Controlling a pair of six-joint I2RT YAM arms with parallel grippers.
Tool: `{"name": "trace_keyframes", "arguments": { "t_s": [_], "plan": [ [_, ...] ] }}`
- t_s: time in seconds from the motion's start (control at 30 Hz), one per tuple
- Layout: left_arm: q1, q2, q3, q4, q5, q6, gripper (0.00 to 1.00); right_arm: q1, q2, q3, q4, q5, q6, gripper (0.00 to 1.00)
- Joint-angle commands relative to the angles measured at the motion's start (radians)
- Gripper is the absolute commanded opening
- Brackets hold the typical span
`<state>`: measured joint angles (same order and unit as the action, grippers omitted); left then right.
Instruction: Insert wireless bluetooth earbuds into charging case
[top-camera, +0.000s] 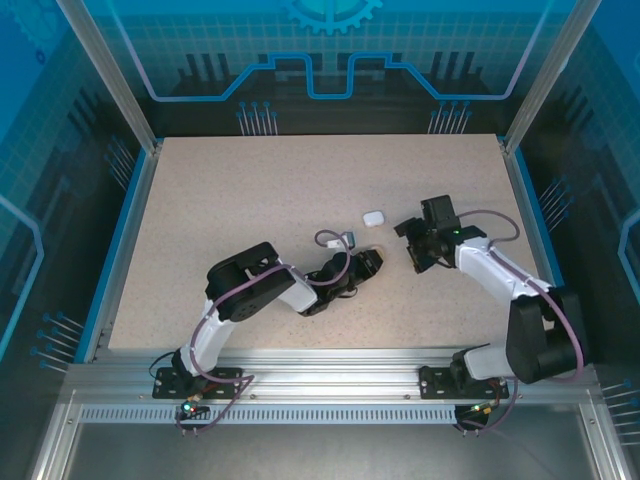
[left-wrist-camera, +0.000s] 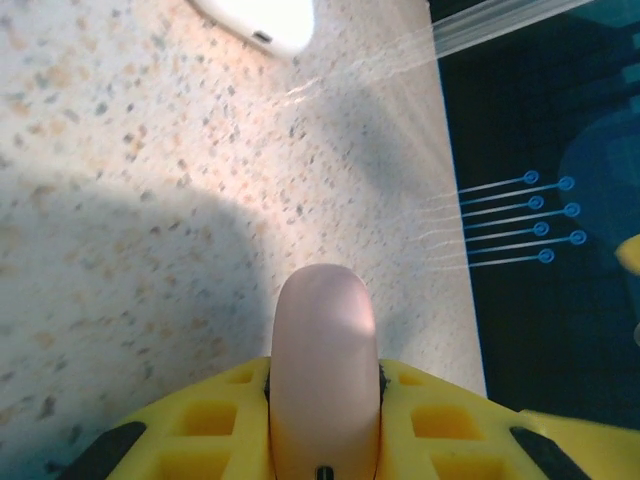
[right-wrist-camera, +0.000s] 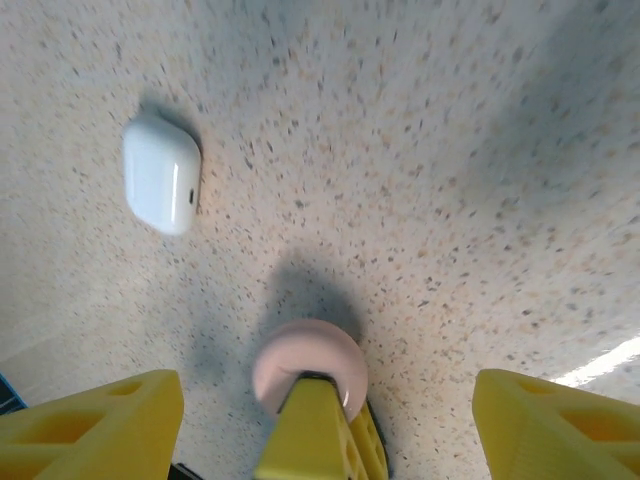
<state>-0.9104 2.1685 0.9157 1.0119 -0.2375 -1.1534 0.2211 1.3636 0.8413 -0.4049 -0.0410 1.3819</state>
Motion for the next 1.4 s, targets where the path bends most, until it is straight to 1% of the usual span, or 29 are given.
{"name": "trace_keyframes", "arguments": {
  "t_s": [0.0, 0.1, 0.17, 0.27, 0.43, 0.5, 0.63, 0.73, 0.83, 0.97, 1.03, 1.13, 1.37],
  "plan": [
    [0.011, -0.056, -0.026, -0.043, 0.089, 0.010, 0.02, -0.052, -0.050, 0.008, -0.072, 0.000, -0.099, 0.76],
    [0.041, -0.093, -0.030, -0.102, 0.247, 0.054, 0.02, -0.088, -0.075, -0.009, -0.078, -0.009, -0.177, 0.76],
    [0.070, -0.113, -0.028, -0.113, 0.406, 0.118, 0.02, -0.112, -0.094, -0.034, -0.064, -0.022, -0.233, 0.76],
    [0.113, -0.147, -0.025, -0.156, 0.599, 0.217, 0.01, -0.143, -0.117, -0.073, -0.033, -0.048, -0.307, 0.76],
    [0.179, -0.227, -0.026, -0.252, 0.829, 0.361, 0.00, -0.179, -0.183, -0.151, 0.075, -0.137, -0.441, 0.76],
    [0.199, -0.262, -0.022, -0.293, 0.895, 0.411, 0.00, -0.187, -0.231, -0.186, 0.128, -0.185, -0.505, 0.76],
    [0.218, -0.332, 0.015, -0.430, 0.948, 0.516, 0.01, -0.194, -0.339, -0.267, 0.264, -0.302, -0.592, 0.76],
    [0.235, -0.354, 0.043, -0.479, 0.985, 0.549, 0.01, -0.194, -0.411, -0.319, 0.359, -0.409, -0.639, 0.76],
    [0.251, -0.361, 0.069, -0.498, 1.012, 0.559, 0.01, -0.193, -0.427, -0.352, 0.440, -0.502, -0.650, 0.77],
    [0.262, -0.367, 0.102, -0.531, 1.034, 0.578, 0.00, -0.177, -0.420, -0.368, 0.472, -0.584, -0.688, 0.77],
    [0.265, -0.370, 0.109, -0.541, 1.035, 0.585, 0.00, -0.161, -0.422, -0.372, 0.464, -0.604, -0.710, 0.77],
    [0.268, -0.370, 0.114, -0.541, 1.039, 0.587, 0.00, -0.136, -0.422, -0.374, 0.446, -0.601, -0.732, 0.76],
    [0.270, -0.373, 0.121, -0.535, 1.040, 0.586, 0.00, -0.076, -0.384, -0.375, 0.451, -0.553, -0.736, 0.76]
  ]
}}
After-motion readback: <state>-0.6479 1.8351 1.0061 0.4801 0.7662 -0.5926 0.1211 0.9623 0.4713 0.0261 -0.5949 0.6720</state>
